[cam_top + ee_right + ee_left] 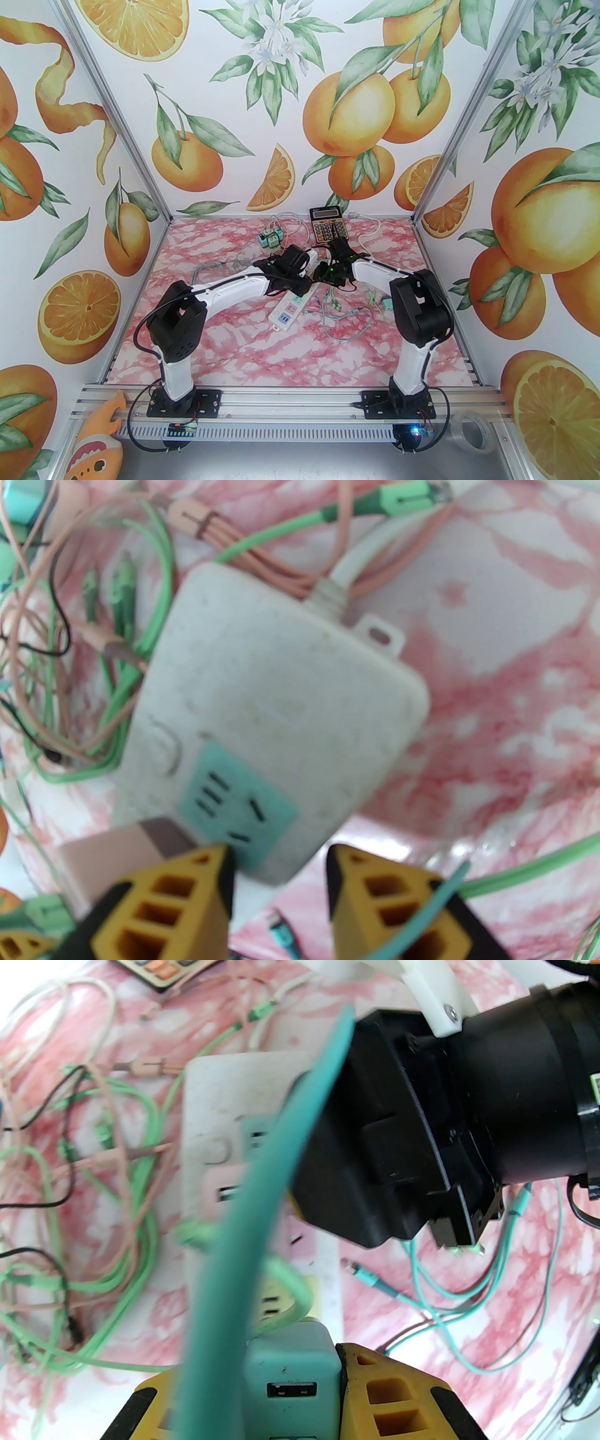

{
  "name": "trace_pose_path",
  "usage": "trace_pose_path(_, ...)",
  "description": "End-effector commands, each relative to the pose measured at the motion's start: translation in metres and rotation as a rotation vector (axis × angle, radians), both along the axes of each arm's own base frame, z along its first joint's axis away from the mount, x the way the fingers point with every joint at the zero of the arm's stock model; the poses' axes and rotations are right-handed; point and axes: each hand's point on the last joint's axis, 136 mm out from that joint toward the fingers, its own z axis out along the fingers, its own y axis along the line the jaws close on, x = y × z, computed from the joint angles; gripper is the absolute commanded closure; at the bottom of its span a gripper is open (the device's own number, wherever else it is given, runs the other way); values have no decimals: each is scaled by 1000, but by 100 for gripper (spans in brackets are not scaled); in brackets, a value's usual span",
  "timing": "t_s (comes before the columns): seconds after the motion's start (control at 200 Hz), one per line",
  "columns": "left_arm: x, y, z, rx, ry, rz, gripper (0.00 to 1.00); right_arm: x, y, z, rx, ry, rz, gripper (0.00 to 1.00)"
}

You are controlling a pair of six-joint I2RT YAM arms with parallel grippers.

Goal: Pull the plug off the socket

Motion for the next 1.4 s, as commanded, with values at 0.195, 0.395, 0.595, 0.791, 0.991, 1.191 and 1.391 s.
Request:
trace_pose_path(0.195,5,-6,94,-50,-168,-36,93,1,-14,63,-52,-145,-15,51)
trace_pose_path(0.395,5,-11,133,-62,-241,-55,93,-3,-20,83,-40,-195,-44,48)
trace_pose_path(0.595,-1,-18,168,-98,-298,-93,93,-7,-46,95,-110,-251,-147,47)
trace_pose_path(0.791,-10,-21,169,-111,-298,-116,93,-8,-92,115,-160,-324,-311,46)
trace_pose_path(0.991,-30,-54,143,-145,-229,-206,93,-14,-131,121,-97,-314,-393,44)
trace_pose_path(1.191,-28,-93,123,-150,-199,-232,93,-40,-127,98,-88,-203,-288,36)
trace_pose_path(1.391,-24,-122,116,-171,-185,-276,93,-74,-162,87,-185,-173,-399,34)
